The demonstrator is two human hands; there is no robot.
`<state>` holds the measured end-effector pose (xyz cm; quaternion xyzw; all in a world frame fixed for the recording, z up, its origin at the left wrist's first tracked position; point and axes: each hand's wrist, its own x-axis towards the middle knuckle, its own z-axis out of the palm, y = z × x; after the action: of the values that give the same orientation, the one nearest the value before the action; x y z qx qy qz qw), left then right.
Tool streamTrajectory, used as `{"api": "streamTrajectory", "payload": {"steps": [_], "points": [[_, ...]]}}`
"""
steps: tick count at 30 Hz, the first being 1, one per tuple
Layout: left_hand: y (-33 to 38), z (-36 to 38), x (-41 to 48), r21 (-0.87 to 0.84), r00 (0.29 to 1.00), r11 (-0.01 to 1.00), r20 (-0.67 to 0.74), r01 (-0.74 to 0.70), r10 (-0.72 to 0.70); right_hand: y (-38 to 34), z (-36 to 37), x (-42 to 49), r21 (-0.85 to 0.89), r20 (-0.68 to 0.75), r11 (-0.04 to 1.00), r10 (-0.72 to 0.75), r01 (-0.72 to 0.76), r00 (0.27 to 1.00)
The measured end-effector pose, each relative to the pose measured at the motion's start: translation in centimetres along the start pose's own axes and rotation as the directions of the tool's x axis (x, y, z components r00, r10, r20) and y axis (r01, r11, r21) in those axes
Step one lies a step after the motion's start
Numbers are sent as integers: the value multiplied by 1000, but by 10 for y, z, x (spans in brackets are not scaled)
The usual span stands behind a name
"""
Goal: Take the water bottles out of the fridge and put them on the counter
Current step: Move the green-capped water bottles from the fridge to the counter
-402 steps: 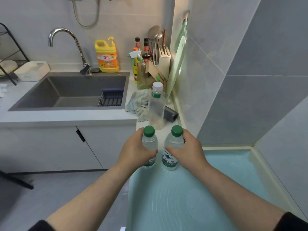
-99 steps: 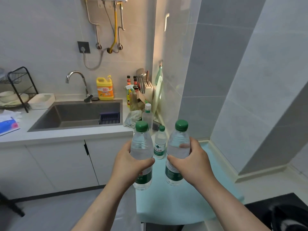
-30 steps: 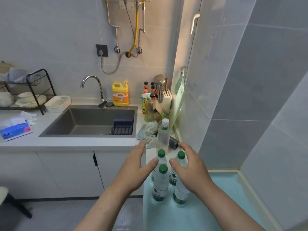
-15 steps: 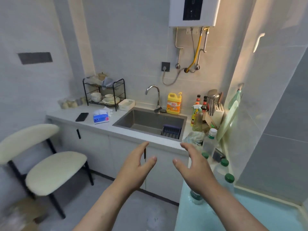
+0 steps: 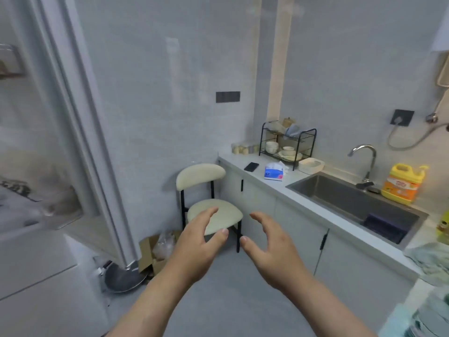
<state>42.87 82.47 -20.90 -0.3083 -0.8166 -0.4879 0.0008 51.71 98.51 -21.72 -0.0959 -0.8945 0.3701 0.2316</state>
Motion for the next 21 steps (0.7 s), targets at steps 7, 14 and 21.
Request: {"api": "streamTrajectory", "payload": {"steps": [7, 14, 21], "points": [[-51, -97, -46, 14, 972, 994, -211, 107, -102, -80, 89, 15, 94, 182, 985, -163, 148, 970], [-109, -198, -102, 12, 895, 968, -383, 251, -228, -155, 190, 15, 190, 308, 958, -267, 215, 913], [-164, -308, -170, 21, 811, 939, -512, 343, -284, -246, 292, -7, 261, 407, 935, -332, 240, 851]]}}
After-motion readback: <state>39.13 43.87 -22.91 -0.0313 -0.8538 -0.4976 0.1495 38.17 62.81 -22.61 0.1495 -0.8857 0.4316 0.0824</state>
